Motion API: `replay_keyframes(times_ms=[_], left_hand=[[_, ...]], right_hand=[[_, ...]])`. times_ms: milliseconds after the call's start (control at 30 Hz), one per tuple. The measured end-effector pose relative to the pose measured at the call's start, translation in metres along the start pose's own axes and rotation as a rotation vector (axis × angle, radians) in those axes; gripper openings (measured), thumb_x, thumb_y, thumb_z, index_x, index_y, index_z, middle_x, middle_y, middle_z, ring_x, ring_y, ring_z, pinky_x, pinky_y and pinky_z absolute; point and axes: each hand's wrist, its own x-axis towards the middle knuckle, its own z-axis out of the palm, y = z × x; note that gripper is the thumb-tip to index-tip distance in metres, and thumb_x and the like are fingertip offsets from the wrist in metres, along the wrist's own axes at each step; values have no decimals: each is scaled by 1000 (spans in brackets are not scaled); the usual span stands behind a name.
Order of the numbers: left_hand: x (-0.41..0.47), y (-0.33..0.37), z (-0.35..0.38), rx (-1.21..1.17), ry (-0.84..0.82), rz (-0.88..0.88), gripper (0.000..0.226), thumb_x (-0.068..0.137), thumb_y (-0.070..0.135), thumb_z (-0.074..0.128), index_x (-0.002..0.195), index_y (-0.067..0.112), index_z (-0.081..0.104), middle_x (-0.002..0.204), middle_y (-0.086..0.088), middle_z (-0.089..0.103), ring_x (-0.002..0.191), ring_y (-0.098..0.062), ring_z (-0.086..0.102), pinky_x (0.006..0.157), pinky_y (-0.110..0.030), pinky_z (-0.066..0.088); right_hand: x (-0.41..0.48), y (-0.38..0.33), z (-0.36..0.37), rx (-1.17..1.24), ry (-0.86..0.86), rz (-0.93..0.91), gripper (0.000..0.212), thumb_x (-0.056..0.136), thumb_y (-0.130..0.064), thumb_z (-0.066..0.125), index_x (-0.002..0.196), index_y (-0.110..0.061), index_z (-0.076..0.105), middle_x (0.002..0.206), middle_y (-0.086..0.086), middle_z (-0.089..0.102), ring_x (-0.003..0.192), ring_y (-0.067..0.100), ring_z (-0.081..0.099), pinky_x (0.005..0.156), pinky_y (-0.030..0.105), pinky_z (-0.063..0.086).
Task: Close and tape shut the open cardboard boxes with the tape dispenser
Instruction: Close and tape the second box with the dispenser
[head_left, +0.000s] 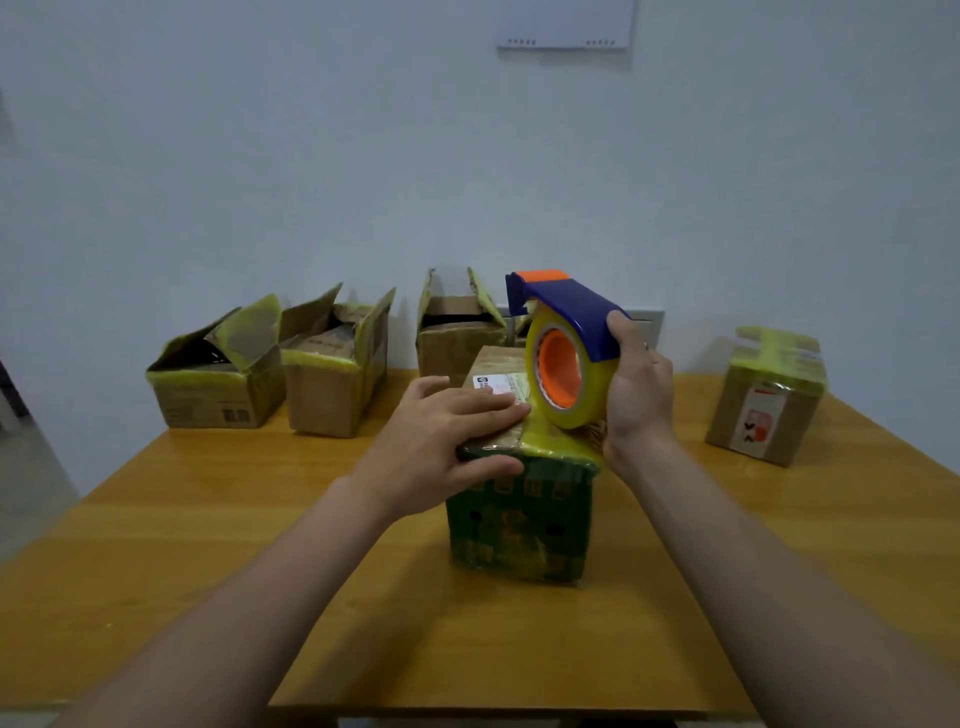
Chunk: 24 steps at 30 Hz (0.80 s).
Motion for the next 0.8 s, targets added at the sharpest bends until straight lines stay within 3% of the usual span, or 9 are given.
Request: replay_keyframes(times_ms=[167,300,433,667,800], left_hand=[[12,19,-8,49,-138,-93,77,82,88,46,149,51,47,149,16,50,130,-11,45,106,-34,41],[21,33,-2,-120,17,-261,88,66,96,42,128,42,71,136,16,62,122,-8,56,93,-38,57],[17,35,11,-142,126,-246,90,66,99,42,121,37,76,129,14,66,118,-11,57,90,-39,56],[21,49,1,1,1,-327,102,45,106,49,121,40,69,129,16,59,114,-14,55,93,-39,54],[25,61,8,53,101,-345,89,52,102,54,112,37,68,121,16,60,104,-12,57,86,-33,52]], right_hand=[[-1,2,-8,-1,-47,-6,28,103,-37,53,101,-14,69,79,-7,75,74,7,70,60,21,54],[-1,6,-14,-8,-75,2,35,104,-41,51,114,-11,67,89,-4,75,82,11,72,63,23,57],[1,9,-17,-7,-90,-10,37,105,-40,49,117,-10,66,92,-2,75,85,13,72,65,24,58],[-1,9,-16,11,-116,-19,40,105,-39,48,122,-7,64,98,2,75,88,16,71,66,25,58],[-2,7,-18,21,-122,4,41,105,-40,48,124,-8,63,100,2,75,88,13,72,66,24,58]])
